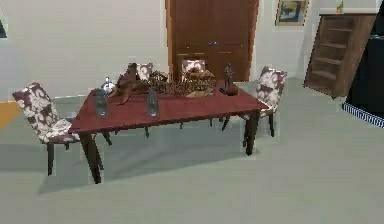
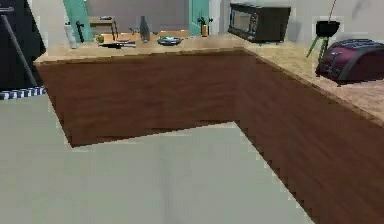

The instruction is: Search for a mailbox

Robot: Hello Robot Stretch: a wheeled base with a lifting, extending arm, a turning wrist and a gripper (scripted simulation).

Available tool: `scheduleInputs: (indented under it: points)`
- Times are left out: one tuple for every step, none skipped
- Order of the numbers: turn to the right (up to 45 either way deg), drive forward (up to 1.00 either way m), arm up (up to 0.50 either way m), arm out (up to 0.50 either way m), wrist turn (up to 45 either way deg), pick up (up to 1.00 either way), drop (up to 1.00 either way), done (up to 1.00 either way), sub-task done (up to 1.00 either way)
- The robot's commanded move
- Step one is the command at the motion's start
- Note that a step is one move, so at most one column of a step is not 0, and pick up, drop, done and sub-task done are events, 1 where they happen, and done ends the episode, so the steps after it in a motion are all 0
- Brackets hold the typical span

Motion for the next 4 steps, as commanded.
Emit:
scheduleInputs:
  points:
    - [-45.0,0.00,0.00,0.00,0.0,0.00,0.00,0.00,0.00]
    - [-12.0,0.00,0.00,0.00,0.0,0.00,0.00,0.00,0.00]
    - [0.0,1.00,0.00,0.00,0.0,0.00,0.00,0.00,0.00]
    - [0.0,1.00,0.00,0.00,0.0,0.00,0.00,0.00,0.00]
